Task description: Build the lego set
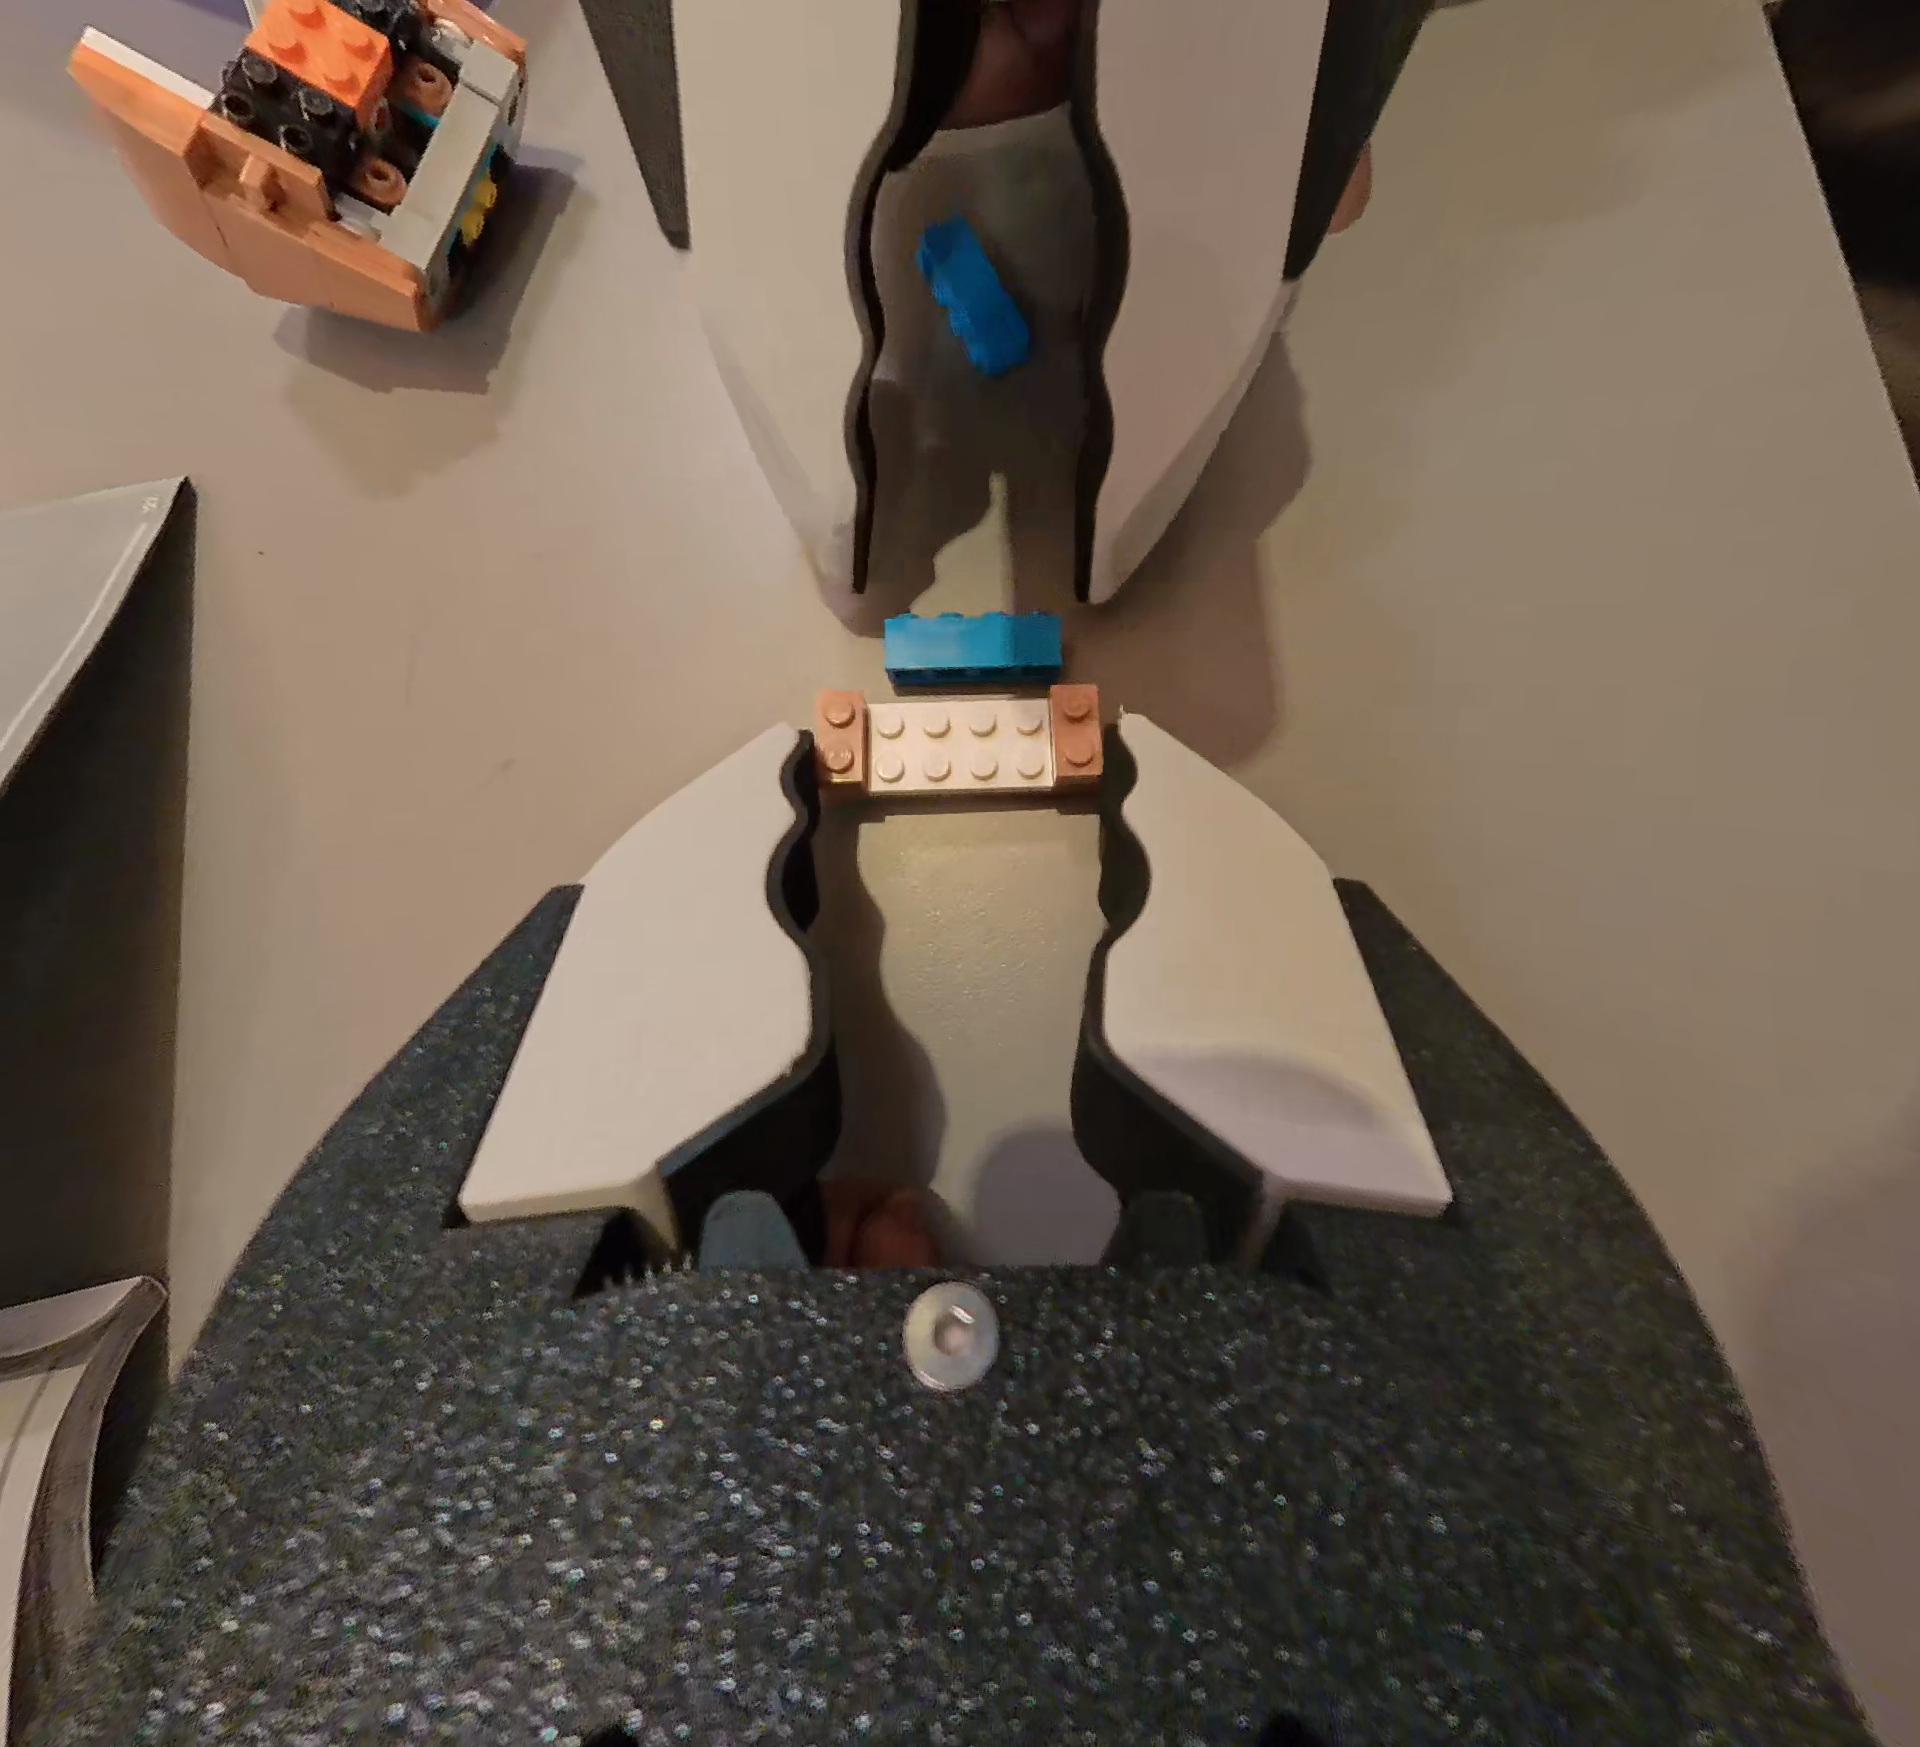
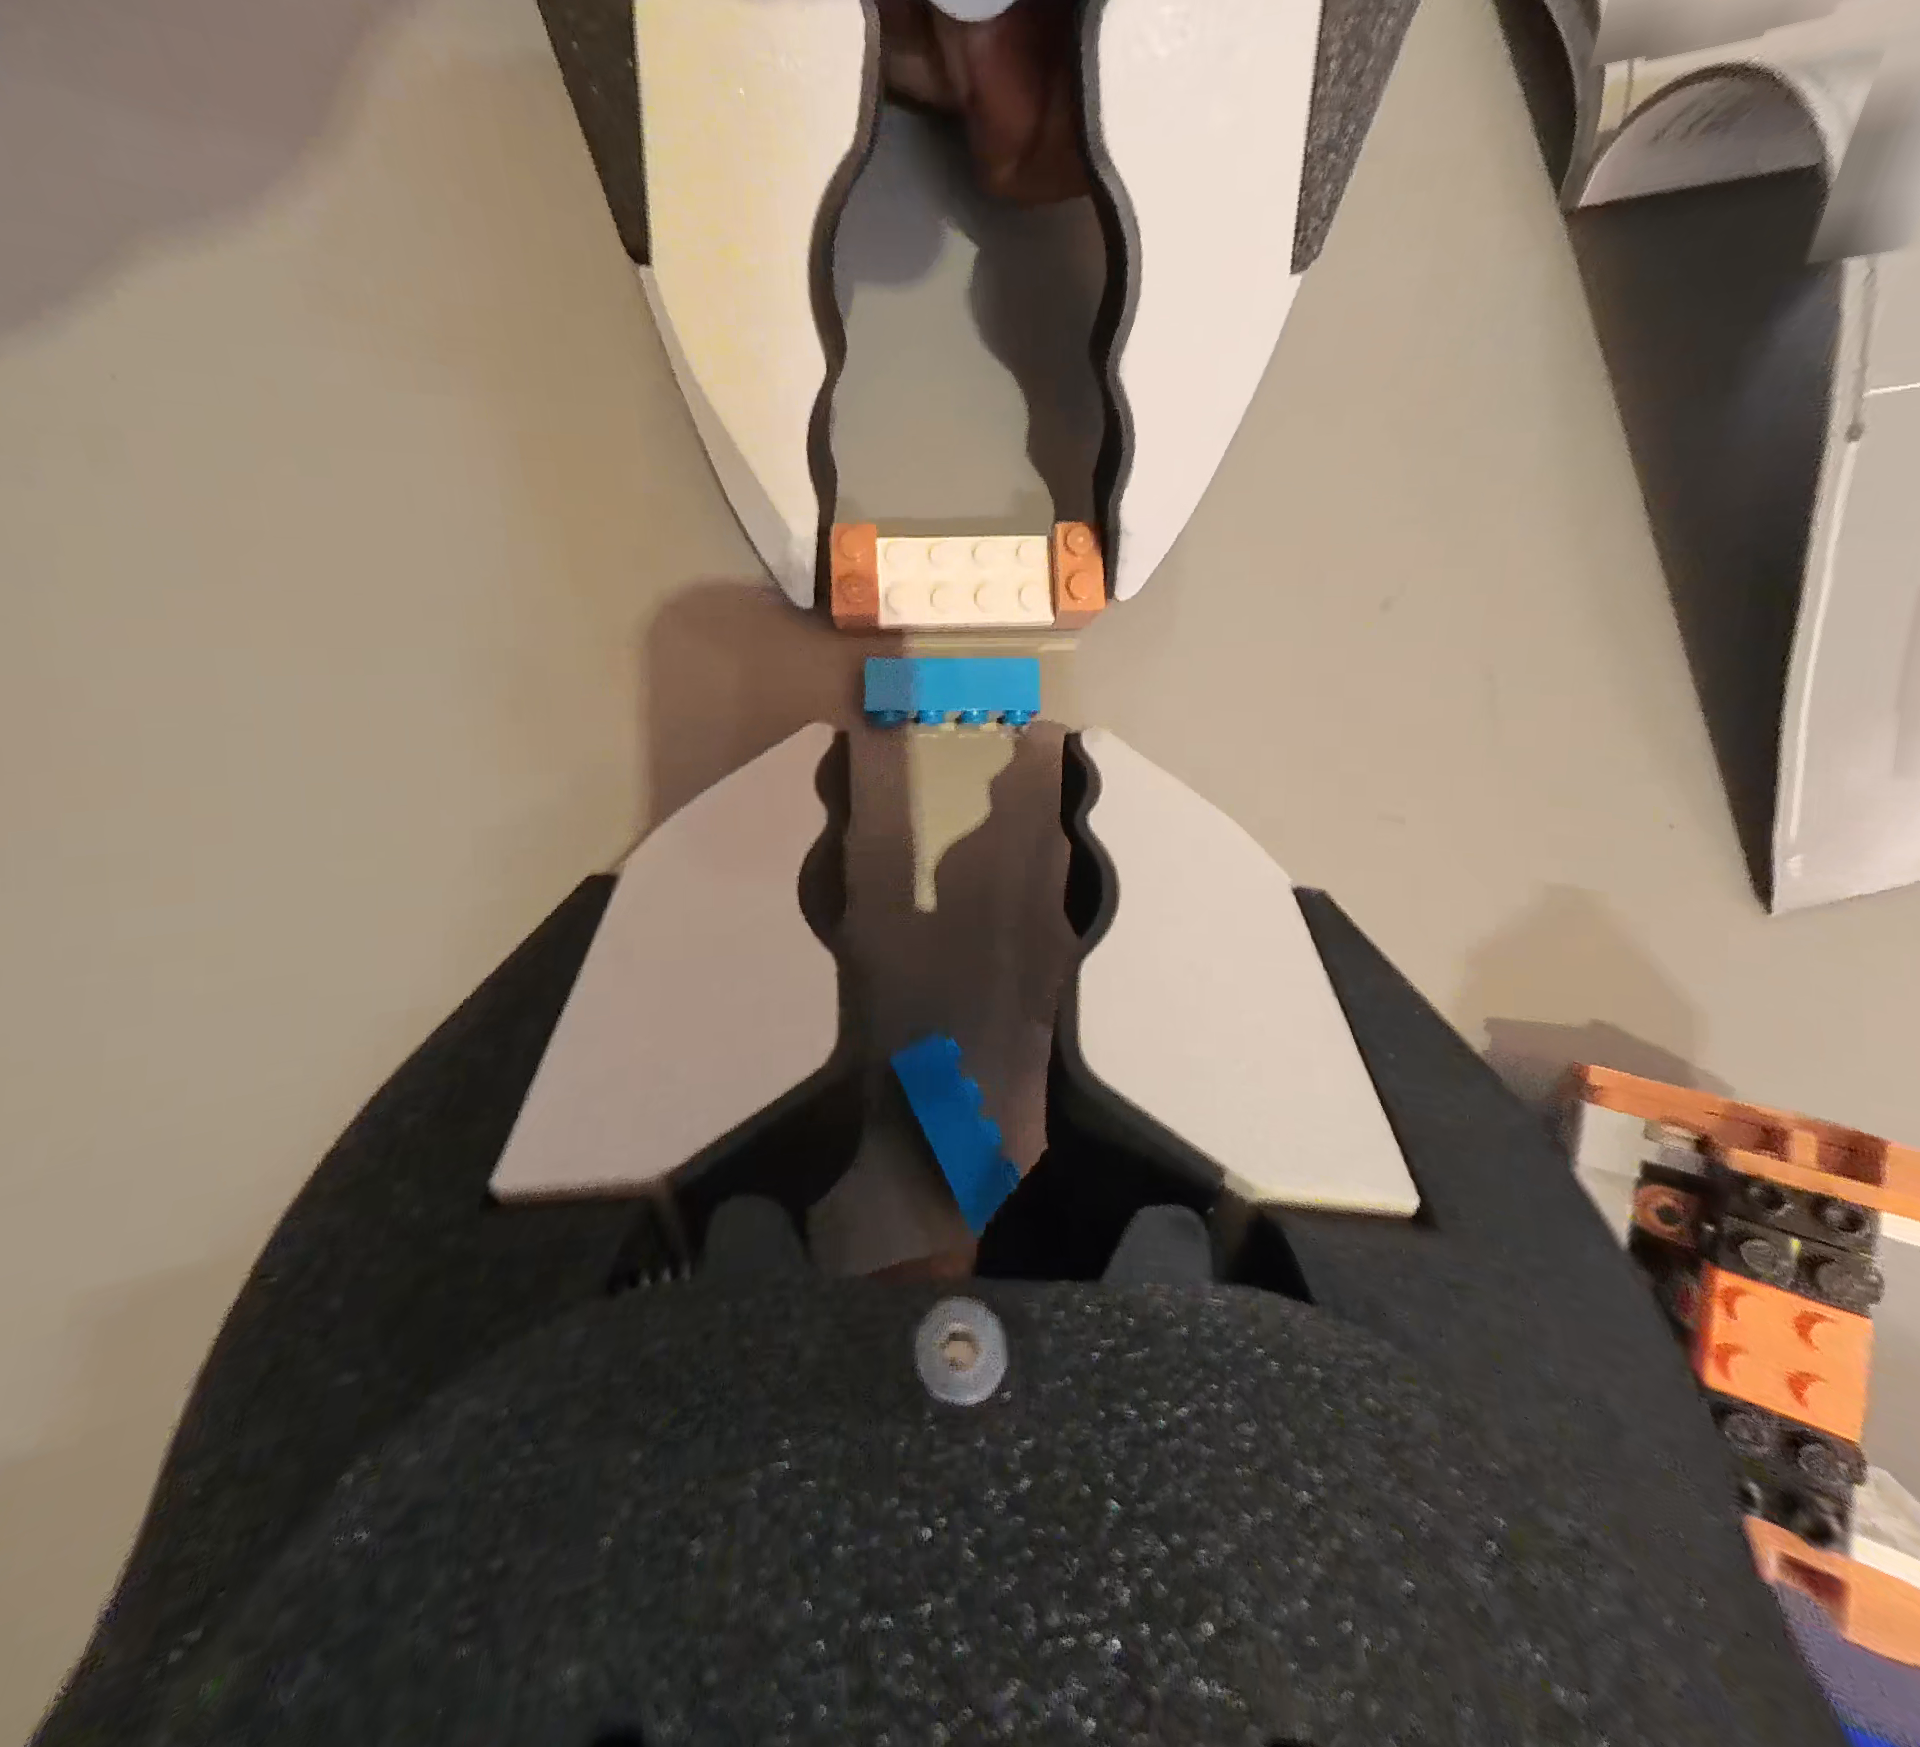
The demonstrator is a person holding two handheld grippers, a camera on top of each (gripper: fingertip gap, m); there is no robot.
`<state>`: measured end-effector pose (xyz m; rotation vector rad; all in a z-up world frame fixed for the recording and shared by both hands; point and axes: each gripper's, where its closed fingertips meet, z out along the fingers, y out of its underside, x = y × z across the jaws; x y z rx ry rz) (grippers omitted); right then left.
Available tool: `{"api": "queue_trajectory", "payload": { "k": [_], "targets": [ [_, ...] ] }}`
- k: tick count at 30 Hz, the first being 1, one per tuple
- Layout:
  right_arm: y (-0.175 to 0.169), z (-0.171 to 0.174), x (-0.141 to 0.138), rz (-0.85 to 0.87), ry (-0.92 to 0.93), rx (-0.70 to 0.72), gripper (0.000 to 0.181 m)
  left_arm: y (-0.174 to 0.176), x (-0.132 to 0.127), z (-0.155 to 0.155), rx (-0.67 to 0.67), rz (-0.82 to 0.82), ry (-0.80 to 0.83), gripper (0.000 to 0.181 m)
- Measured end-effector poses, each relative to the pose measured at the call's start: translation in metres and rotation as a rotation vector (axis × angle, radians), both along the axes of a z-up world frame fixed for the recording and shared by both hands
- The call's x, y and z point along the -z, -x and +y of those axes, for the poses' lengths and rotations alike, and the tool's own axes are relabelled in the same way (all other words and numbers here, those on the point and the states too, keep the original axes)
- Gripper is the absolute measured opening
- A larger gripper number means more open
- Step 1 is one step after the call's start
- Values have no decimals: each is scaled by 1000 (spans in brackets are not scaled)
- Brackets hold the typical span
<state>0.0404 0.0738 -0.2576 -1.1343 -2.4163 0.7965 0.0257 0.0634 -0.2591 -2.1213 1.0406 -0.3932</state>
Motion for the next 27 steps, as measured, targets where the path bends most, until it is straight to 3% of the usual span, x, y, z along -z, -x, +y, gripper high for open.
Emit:
{"api": "queue_trajectory", "payload": {
  "k": [3,9,27],
  "targets": [
    [2,-2,5,-28,18,6,44,-1,2,-1,9,4,7,53],
    [5,-7,3,-28,29,-19,33,-2,3,-1,12,-2,12,53],
    [14,-10,-11,-139,-201,-111,33,-4,-4,1,6,-53,-6,53]
  ]
}}
